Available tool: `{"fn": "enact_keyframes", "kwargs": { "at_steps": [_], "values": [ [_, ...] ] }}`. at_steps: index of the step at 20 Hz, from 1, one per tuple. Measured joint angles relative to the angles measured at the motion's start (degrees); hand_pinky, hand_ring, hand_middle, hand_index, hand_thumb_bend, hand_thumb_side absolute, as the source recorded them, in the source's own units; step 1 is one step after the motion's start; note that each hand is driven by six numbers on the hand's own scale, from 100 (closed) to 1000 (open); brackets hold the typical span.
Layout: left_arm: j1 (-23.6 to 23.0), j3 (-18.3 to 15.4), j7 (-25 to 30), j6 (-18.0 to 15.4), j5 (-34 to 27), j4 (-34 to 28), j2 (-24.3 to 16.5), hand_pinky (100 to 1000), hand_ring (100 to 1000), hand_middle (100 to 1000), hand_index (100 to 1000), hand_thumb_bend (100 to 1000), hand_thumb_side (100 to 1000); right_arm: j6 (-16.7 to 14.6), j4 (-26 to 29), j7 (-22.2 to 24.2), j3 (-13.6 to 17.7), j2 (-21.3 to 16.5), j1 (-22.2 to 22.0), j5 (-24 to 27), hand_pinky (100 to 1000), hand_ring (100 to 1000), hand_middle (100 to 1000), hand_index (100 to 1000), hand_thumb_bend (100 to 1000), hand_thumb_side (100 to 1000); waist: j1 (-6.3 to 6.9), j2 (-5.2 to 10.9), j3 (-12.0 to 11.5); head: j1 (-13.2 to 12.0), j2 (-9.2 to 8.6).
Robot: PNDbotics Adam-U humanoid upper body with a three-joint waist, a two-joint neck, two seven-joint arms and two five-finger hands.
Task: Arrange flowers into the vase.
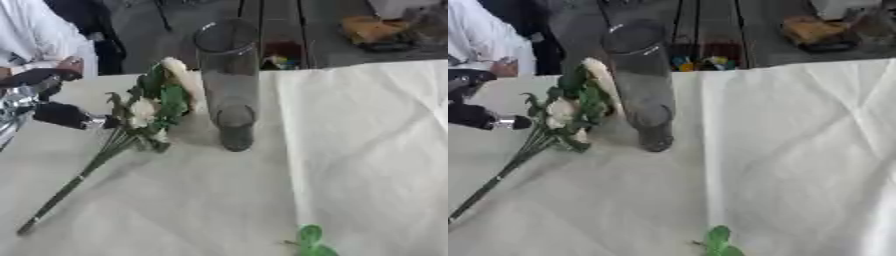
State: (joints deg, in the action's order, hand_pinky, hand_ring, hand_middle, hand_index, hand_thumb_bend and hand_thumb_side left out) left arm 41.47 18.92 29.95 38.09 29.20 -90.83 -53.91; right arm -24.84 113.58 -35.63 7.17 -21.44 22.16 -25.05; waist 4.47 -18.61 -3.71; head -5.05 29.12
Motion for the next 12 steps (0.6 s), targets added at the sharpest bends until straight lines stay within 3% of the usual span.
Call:
{"fn": "enact_keyframes", "kwargs": {
  "at_steps": [10, 12],
  "values": [
    [1.0, 2.5, 3.5, -2.5, 9.1, -0.4, 1.1, 837, 941, 933, 975, 683, 566, 0.2, 0.0, 0.2, -0.2, 0.0, 0.0, 0.3, 660, 770, 650, 815, 100, 1000, 0.0, -0.08, 0.2, -0.4, -0.22],
    [1.3, 3.2, 3.8, -2.3, 9.9, -0.5, 1.5, 821, 921, 919, 964, 632, 551, 0.2, 0.0, 0.2, -0.2, 0.0, 0.0, 0.3, 660, 770, 649, 815, 100, 1000, 0.01, -0.08, 0.2, -0.4, -0.46]
  ]
}}
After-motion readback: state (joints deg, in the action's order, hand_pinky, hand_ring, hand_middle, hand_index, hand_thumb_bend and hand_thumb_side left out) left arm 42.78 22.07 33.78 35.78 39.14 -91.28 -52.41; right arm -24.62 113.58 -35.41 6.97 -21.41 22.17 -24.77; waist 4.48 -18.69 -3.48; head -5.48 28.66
